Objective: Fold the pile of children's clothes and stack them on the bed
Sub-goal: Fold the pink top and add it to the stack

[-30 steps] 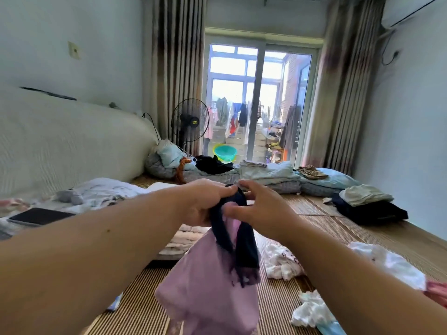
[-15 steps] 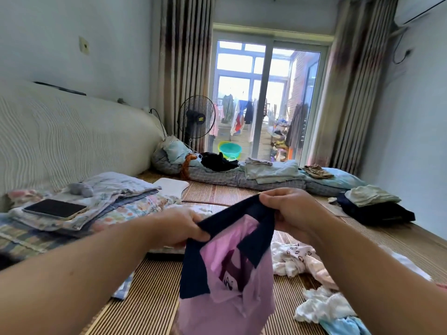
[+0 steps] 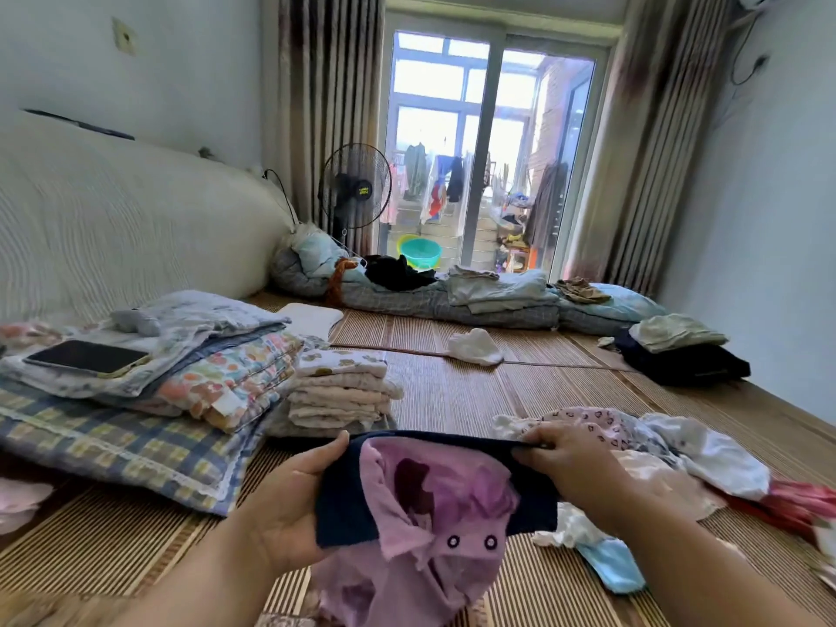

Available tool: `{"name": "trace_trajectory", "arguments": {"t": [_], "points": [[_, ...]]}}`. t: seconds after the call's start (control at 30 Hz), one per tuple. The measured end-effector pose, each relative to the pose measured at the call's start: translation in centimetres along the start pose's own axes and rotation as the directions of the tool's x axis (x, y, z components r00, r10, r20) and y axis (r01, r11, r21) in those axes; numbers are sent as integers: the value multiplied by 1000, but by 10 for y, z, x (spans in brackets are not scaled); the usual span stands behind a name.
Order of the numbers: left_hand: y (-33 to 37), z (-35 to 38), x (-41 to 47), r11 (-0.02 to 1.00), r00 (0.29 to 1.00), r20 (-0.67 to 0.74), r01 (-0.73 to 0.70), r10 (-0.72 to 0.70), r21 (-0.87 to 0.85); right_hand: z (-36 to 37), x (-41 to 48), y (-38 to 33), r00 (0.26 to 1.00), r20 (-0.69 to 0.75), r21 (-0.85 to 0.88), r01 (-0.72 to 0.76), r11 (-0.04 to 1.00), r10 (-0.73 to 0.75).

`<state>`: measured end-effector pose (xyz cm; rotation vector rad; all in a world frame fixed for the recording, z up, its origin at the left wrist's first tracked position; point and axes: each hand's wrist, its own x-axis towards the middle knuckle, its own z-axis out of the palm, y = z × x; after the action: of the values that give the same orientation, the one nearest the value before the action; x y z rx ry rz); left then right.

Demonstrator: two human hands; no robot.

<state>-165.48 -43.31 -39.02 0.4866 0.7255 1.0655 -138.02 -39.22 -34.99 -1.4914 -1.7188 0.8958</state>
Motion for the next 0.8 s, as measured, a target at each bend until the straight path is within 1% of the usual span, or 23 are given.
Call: {"name": "trace_trajectory", "arguments": {"t": [0.03, 0.07, 0.1, 0.13, 0.2, 0.27, 0.3, 0.33, 0.37, 0.43, 0.47, 0.5, 0.53, 0.57, 0.6, 0.63, 0.67, 0.7, 0.73, 0.77, 0.8], "points": [[-2, -2, -2, 1000, 1000, 19, 6, -5, -9, 0, -3, 1, 996, 49, 236, -82, 968, 72], [-4, -5, -3, 1000, 999, 26, 23, -23, -16, -1, -6, 1, 987, 117, 433, -153, 888, 113], [-5, -9, -3, 999, 999, 26, 46, -45, -15, -2, -9, 2, 978, 174, 563, -197, 803, 118], [-6, -11, -3, 998, 998, 31, 63, -63, -11, -4, -12, 3, 971, 213, 652, -226, 724, 111], [-5, -13, -2, 998, 998, 33, 57, -57, -4, -7, -18, 2, 960, 272, 763, -260, 592, 70], [-4, -15, 0, 999, 999, 31, -30, 31, -36, -8, -21, 1, 961, 277, 843, -251, 476, 17], [-3, -16, 1, 995, 997, 25, -73, 74, -64, -8, -21, 0, 966, 257, 863, -233, 448, 7], [-2, -16, 2, 990, 992, 44, -111, 115, -85, -7, -21, -1, 971, 238, 866, -216, 452, 8], [-2, -15, 3, 987, 988, 53, -140, 144, -79, -6, -21, -2, 974, 225, 851, -200, 485, 6], [1, -15, 4, 988, 983, 96, -155, 155, -3, -5, -22, -4, 968, 246, 781, -166, 602, -52], [3, -14, 4, 985, 978, 138, -164, 154, 62, -6, -24, -7, 960, 266, 709, -133, 693, -88], [7, -13, 1, 972, 973, 185, -170, 140, 162, -6, -26, -9, 955, 276, 575, -74, 815, -108], [12, -11, -3, 935, 968, 218, -185, 121, 302, -7, -27, -11, 958, 261, 350, 22, 937, -120], [15, -5, -7, 843, 970, 219, -207, 110, 496, -7, -27, -13, 966, 224, 32, 124, 992, -128], [18, 0, -10, 657, 974, 185, -226, 132, 720, -6, -25, -15, 971, 179, -240, 200, 950, -159], [20, 6, -10, 397, 970, 125, -200, 207, 896, -3, -23, -16, 969, 135, -416, 243, 876, -205], [21, 11, -10, 141, 942, 100, -152, 320, 978, 0, -21, -18, 965, 89, -508, 257, 822, -247], [22, 15, -9, -84, 897, 126, -100, 423, 991, 3, -21, -20, 955, 42, -562, 264, 784, -292], [23, 19, -7, -283, 850, 181, -39, 495, 958, 5, -21, -21, 943, -2, -599, 266, 755, -334], [24, 22, -5, -428, 813, 229, 28, 536, 903, 7, -20, -22, 925, -37, -629, 272, 729, -377], [27, 24, -3, -518, 788, 254, 95, 561, 850, 6, -19, -23, 907, -66, -663, 273, 697, -417]]}}
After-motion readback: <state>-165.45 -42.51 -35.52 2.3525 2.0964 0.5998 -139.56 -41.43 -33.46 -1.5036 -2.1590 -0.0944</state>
